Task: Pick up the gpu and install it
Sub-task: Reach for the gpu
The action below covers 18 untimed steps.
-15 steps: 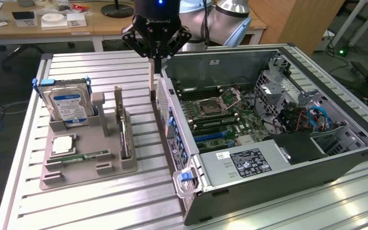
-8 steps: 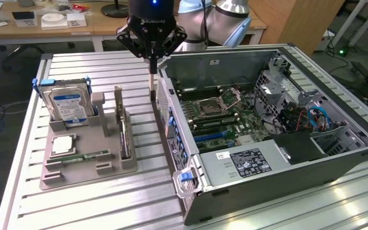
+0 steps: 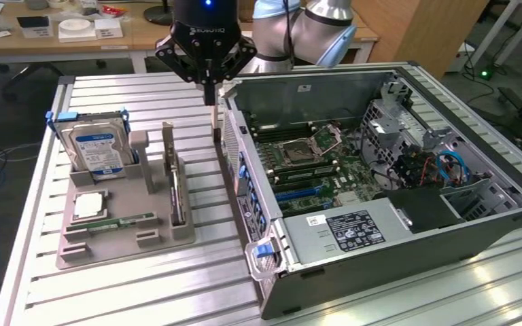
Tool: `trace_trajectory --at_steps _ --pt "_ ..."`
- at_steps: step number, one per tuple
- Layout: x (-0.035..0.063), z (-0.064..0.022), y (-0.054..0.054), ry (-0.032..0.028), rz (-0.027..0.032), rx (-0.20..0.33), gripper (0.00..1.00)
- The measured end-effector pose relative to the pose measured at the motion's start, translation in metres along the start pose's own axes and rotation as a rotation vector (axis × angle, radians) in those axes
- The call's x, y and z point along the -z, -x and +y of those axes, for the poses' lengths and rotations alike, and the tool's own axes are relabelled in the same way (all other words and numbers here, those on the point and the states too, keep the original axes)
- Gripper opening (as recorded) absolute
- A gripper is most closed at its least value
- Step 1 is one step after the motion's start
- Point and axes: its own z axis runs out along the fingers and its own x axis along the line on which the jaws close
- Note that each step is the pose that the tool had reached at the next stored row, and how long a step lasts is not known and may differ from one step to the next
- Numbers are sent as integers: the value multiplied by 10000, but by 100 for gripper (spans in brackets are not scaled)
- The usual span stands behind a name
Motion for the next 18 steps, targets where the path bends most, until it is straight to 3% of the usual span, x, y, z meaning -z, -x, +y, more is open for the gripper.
trace_trajectory --at_steps 18 --pt "7 -19 -252 -1 0 0 11"
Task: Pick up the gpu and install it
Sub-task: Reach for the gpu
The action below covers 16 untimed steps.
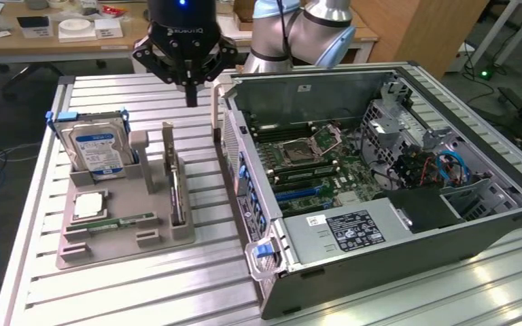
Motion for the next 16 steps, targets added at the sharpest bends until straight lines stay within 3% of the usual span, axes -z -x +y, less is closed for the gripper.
trace_trajectory --at_steps 16 --pt "6 -17 -221 1 0 1 11"
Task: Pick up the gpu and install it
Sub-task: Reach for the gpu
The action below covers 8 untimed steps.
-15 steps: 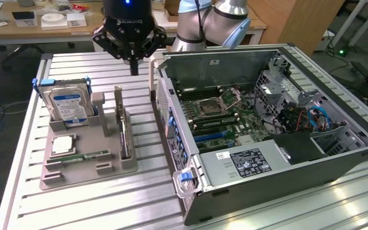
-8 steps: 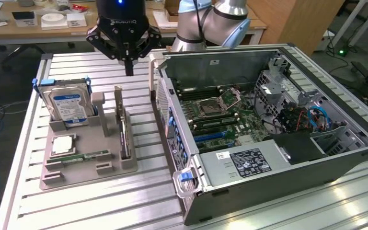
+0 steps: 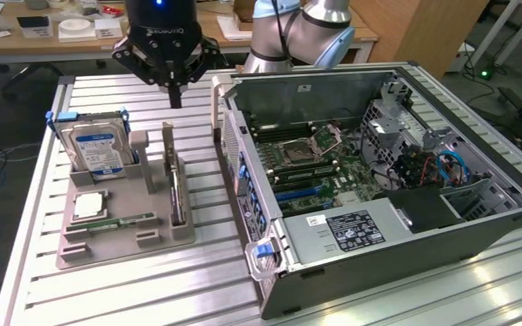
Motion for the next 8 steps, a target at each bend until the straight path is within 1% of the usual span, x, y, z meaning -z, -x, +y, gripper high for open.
trace_trajectory --at_steps 8 --pt "3 -11 -125 0 0 -1 11"
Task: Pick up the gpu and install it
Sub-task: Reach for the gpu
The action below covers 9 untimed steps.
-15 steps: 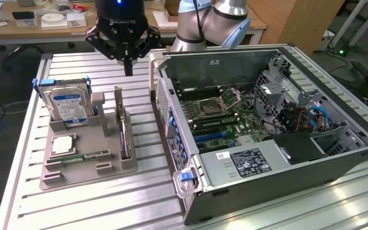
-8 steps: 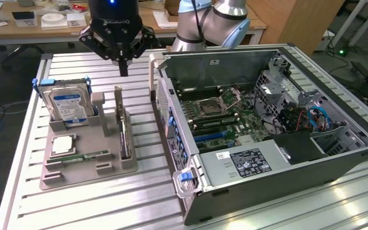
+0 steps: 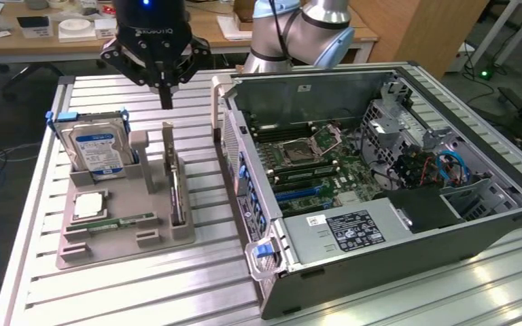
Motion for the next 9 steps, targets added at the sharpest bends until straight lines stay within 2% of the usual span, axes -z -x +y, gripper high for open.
trace_trajectory --at_steps 5,9 --pt "3 -9 -100 -1 1 0 11" --pt "3 -11 -115 0 0 2 11"
